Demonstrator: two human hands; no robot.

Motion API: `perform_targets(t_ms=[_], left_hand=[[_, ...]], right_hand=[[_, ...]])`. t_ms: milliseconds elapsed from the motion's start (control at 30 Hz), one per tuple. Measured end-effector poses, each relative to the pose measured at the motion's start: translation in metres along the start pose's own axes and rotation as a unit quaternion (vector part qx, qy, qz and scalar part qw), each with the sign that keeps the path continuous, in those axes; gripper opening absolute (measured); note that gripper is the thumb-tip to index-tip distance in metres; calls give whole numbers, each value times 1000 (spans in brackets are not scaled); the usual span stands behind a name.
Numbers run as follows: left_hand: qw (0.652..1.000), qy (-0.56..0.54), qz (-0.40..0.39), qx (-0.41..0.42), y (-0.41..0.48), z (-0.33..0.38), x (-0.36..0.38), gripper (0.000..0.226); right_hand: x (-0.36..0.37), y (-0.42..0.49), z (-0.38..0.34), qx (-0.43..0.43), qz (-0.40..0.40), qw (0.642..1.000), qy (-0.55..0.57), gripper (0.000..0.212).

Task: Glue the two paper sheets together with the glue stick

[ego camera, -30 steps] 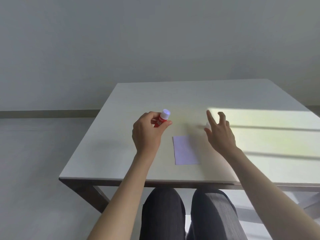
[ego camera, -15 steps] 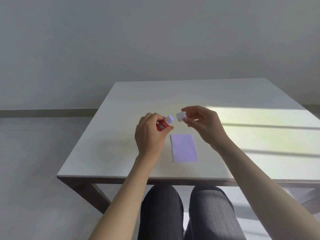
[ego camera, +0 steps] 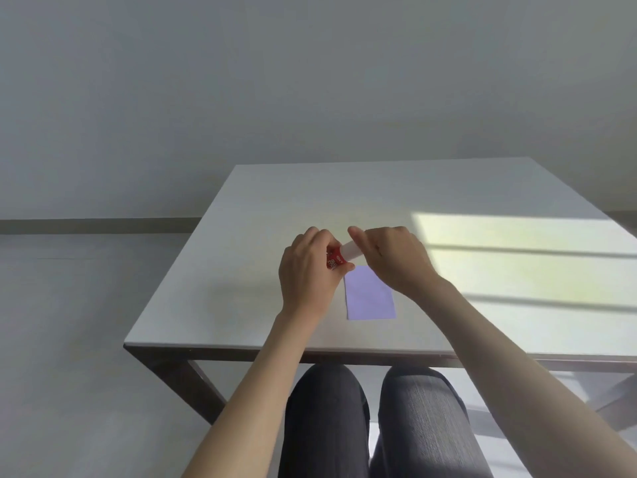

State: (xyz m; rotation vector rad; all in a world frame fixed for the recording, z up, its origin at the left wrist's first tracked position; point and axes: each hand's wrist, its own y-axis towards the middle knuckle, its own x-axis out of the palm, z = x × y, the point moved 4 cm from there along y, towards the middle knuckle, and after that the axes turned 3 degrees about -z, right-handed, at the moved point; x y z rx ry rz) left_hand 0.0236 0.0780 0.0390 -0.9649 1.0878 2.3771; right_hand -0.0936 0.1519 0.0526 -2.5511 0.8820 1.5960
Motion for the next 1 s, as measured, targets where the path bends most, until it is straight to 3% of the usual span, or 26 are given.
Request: perform_targets(t_ms=[100,167,300,400,467,600,800,1000], left_hand=[[1000,-6,5,-5,5,-5,-3,34],[1000,-10,2,1,6,-6,-2,35],[999,-34,-24,-14,6,-7,10,37],[988,-101,6,-116,31,-26,12,38],[976,-120,11,-183,51,-41,16,38],[962,-129,-8,-241,67,-57,41,39],[958,-118,-5,-262,61,-65,62,39],[952,-151,14,-265,50,-68,73,39]], right_hand=[[-3,-4,-5,-91,-52,989,104,29],[2,-6,-7,-89,-57,991,82,17],[1,-3,-4,40,23,993,-106,64],[-1,-14,8,73,3,997,-2,76],[-1,-29,19,79,-6,995,54,68],[2,-56,45,94,-17,992,88,50],[10,-83,65,104,-20,984,142,40],[16,-86,67,109,-35,988,106,32]])
